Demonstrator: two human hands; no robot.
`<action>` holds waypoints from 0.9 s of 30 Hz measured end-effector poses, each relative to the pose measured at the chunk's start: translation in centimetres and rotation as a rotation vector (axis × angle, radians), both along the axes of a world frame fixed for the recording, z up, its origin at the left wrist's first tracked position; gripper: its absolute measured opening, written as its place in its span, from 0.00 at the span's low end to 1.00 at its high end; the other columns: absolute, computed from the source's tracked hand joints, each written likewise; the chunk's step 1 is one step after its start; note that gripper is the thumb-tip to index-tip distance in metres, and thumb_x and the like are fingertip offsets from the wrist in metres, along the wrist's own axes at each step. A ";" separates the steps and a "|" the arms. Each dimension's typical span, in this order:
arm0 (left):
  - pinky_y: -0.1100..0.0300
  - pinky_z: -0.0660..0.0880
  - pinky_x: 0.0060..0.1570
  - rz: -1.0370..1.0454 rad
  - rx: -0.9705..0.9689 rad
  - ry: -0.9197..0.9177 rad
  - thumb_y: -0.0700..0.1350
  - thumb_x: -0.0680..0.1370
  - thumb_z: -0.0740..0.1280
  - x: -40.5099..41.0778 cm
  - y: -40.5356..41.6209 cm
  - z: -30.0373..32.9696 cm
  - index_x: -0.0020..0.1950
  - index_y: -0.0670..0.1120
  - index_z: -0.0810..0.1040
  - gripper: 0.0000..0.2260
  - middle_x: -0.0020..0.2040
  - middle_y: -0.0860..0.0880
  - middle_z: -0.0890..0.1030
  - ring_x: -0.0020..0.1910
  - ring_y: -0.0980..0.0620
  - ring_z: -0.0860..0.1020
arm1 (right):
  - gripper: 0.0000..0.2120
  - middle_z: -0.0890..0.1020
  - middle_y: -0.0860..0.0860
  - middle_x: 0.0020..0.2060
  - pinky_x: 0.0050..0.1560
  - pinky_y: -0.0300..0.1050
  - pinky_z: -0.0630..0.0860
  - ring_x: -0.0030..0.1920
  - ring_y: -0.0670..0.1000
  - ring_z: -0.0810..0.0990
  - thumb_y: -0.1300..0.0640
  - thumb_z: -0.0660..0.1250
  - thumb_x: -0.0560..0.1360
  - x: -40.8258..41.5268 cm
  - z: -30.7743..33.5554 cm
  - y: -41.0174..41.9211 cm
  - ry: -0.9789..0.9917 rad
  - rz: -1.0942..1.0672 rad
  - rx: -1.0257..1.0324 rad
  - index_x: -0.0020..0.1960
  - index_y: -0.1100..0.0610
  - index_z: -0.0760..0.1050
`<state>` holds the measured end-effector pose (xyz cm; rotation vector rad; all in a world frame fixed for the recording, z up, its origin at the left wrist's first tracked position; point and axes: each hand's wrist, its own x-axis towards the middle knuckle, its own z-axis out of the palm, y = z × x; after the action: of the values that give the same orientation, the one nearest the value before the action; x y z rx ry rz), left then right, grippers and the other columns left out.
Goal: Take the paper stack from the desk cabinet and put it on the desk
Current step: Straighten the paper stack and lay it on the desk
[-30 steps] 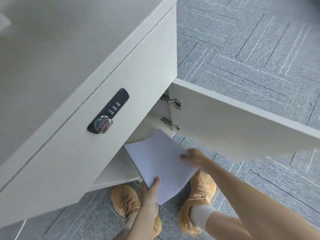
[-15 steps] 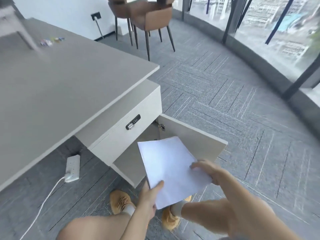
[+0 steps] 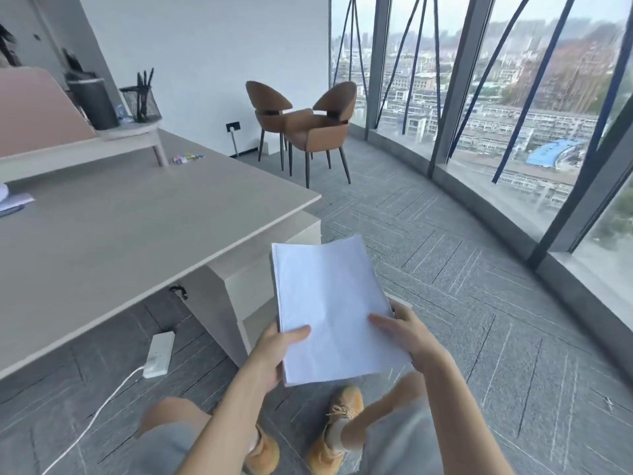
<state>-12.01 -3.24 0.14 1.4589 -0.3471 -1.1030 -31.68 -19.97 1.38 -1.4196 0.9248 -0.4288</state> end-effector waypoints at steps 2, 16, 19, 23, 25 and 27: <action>0.44 0.80 0.55 0.028 -0.057 -0.049 0.38 0.74 0.74 0.1 1.2 3.2 0.61 0.47 0.80 0.17 0.53 0.46 0.87 0.52 0.42 0.85 | 0.10 0.87 0.55 0.52 0.60 0.61 0.80 0.54 0.58 0.86 0.58 0.71 0.76 0.4 2.1 1.1 -0.054 -0.007 -0.011 0.57 0.54 0.81; 0.48 0.81 0.53 0.321 -0.287 -0.378 0.38 0.77 0.71 7.1 11.8 20.8 0.65 0.46 0.78 0.16 0.58 0.46 0.86 0.55 0.45 0.85 | 0.12 0.86 0.46 0.56 0.57 0.56 0.82 0.54 0.51 0.87 0.52 0.69 0.79 13.1 17.9 7.5 -0.454 0.287 -0.200 0.62 0.47 0.76; 0.55 0.82 0.42 0.399 -0.289 -0.402 0.36 0.78 0.70 9.9 12.4 22.7 0.60 0.45 0.80 0.12 0.53 0.47 0.87 0.47 0.48 0.87 | 0.09 0.85 0.46 0.55 0.58 0.58 0.81 0.54 0.50 0.86 0.55 0.67 0.79 17.4 19.6 7.8 -0.473 0.332 -0.243 0.58 0.45 0.75; 0.58 0.81 0.43 0.519 -0.284 -0.471 0.35 0.78 0.69 15.2 12.5 23.1 0.60 0.46 0.80 0.13 0.54 0.49 0.87 0.47 0.52 0.86 | 0.11 0.84 0.50 0.58 0.59 0.59 0.80 0.57 0.53 0.84 0.59 0.66 0.79 24.4 20.7 7.2 -0.455 0.403 -0.292 0.60 0.49 0.74; 0.57 0.80 0.44 0.586 -0.283 -0.488 0.35 0.78 0.69 18.3 12.4 22.2 0.59 0.47 0.80 0.12 0.53 0.51 0.87 0.49 0.51 0.86 | 0.12 0.83 0.53 0.57 0.59 0.63 0.80 0.57 0.56 0.84 0.58 0.66 0.76 28.4 20.3 7.0 -0.431 0.420 -0.349 0.60 0.54 0.73; 0.56 0.80 0.44 0.665 -0.276 -0.496 0.35 0.78 0.69 21.3 12.3 20.8 0.58 0.48 0.81 0.11 0.51 0.52 0.88 0.48 0.52 0.86 | 0.10 0.82 0.57 0.56 0.58 0.66 0.78 0.56 0.60 0.82 0.58 0.65 0.77 32.5 19.3 7.0 -0.407 0.427 -0.381 0.57 0.58 0.71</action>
<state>9.31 9.09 20.92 1.4294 -0.3069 -0.1473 0.87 -12.93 20.64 -1.7389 0.2028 -0.5603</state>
